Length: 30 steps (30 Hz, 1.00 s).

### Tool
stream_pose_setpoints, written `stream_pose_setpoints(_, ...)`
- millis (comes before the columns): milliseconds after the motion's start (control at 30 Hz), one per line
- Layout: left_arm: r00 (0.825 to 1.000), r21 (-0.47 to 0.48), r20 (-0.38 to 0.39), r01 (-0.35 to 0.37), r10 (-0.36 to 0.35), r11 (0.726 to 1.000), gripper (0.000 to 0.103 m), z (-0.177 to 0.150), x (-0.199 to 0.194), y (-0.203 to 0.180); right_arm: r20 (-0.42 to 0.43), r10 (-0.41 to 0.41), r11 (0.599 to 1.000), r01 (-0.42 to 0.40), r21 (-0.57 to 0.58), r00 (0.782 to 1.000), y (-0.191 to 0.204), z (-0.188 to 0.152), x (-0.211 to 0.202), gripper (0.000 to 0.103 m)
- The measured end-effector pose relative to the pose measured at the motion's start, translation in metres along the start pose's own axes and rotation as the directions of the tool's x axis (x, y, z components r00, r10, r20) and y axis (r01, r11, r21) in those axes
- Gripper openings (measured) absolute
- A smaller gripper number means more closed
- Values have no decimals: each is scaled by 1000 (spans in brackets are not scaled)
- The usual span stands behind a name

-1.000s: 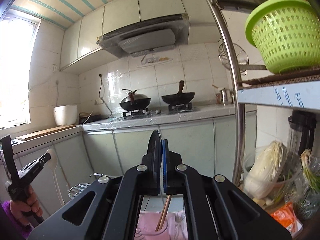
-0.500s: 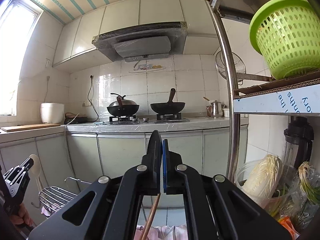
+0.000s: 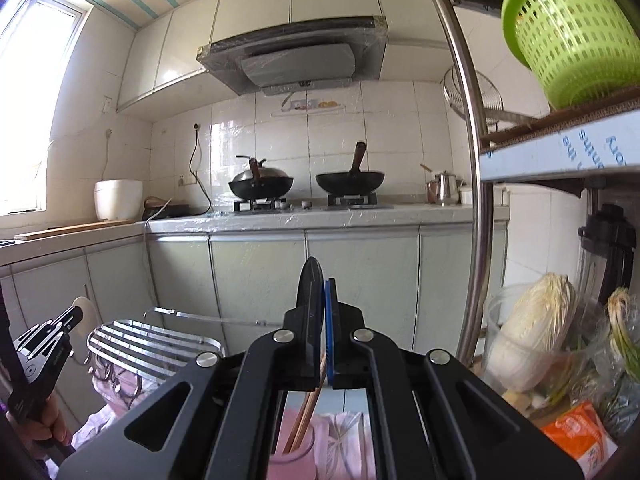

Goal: Organize utensils
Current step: 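Open both tools to drop the spoons into the pink cup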

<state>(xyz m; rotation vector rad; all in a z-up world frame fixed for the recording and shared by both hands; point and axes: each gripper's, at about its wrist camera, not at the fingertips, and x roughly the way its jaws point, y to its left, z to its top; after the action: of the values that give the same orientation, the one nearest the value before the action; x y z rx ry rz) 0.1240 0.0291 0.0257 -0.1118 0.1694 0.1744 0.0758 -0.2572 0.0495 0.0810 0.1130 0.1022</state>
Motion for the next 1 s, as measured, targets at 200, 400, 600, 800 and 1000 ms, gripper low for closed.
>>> stream_pose_setpoints(200, 994, -39, -100, 44, -47, 998, 3, -11, -1, 8, -103, 18, 998, -13, 54, 994, -3, -29, -6, 2)
stream_pose_setpoints(400, 974, -115, -200, 83, -104, 990, 3, -19, 3, 23, -177, 35, 997, -21, 80, 984, -4, -44, -7, 3)
stream_pose_setpoints(600, 965, -124, -237, 88, -115, 988, 19, -18, -1, 28, -204, 46, 995, -28, 94, 978, -5, -45, -9, 4)
stream_pose_setpoints(800, 956, -129, -259, 104, -135, 986, 21, -11, -7, 30, -256, 96, 987, -59, 150, 962, -8, -47, -7, 36)
stream_pose_setpoints(1000, 958, -149, -251, 100, -136, 984, 21, -5, -21, 36, -250, 94, 984, -53, 169, 964, -10, -46, -21, 41)
